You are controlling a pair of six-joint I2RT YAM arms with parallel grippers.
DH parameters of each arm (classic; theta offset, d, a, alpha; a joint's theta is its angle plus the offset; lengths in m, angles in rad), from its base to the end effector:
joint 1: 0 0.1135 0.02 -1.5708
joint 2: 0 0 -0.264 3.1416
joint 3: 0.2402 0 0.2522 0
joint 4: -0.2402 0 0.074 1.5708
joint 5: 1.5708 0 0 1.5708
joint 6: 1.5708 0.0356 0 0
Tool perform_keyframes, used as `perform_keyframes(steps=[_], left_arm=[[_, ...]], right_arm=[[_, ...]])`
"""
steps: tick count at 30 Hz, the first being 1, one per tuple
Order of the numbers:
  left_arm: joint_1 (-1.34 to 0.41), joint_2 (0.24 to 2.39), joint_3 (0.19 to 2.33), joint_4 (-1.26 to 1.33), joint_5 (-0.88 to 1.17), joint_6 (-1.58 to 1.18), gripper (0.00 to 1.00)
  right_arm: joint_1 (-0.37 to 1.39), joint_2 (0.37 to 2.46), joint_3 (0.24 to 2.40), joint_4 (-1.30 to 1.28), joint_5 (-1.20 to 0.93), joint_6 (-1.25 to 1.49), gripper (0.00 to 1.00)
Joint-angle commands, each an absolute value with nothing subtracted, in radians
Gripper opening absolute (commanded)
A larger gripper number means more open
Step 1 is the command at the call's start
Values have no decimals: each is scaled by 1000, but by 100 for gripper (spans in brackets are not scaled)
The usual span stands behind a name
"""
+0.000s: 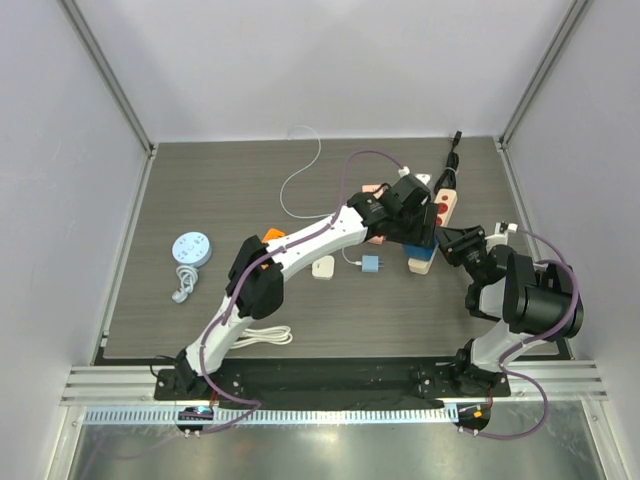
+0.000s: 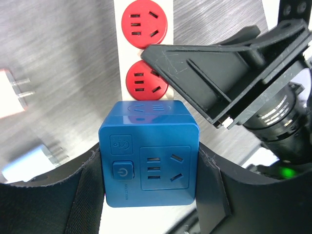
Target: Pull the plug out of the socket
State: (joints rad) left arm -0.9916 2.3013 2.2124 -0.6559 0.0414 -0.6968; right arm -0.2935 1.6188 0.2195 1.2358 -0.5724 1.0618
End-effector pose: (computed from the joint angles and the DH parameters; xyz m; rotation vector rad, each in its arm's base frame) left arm 0.2867 -0.4410 0.2739 0.3881 2.4598 -0.8499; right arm 0.2316 -0.0499 0.1292 0.7667 1.6588 1.0476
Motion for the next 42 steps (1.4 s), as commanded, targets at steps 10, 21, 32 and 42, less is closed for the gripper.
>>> perform_keyframes(steps=[10, 21, 32, 42], left_arm=[[-1015, 1999, 2007, -243, 100, -399, 0], [-925, 2149, 2252, -483, -34, -811, 0], [-923, 2016, 2024, -419, -102, -643, 0], [-809, 1829, 1836, -508, -242, -509, 0]], right_arm=[[-325, 1663, 213, 1144, -451, 911, 1], [-325, 1664, 215, 1144, -451, 913, 1], [-325, 1669, 216, 1143, -451, 923, 1], [-325, 1687, 230, 1141, -468, 927, 1]])
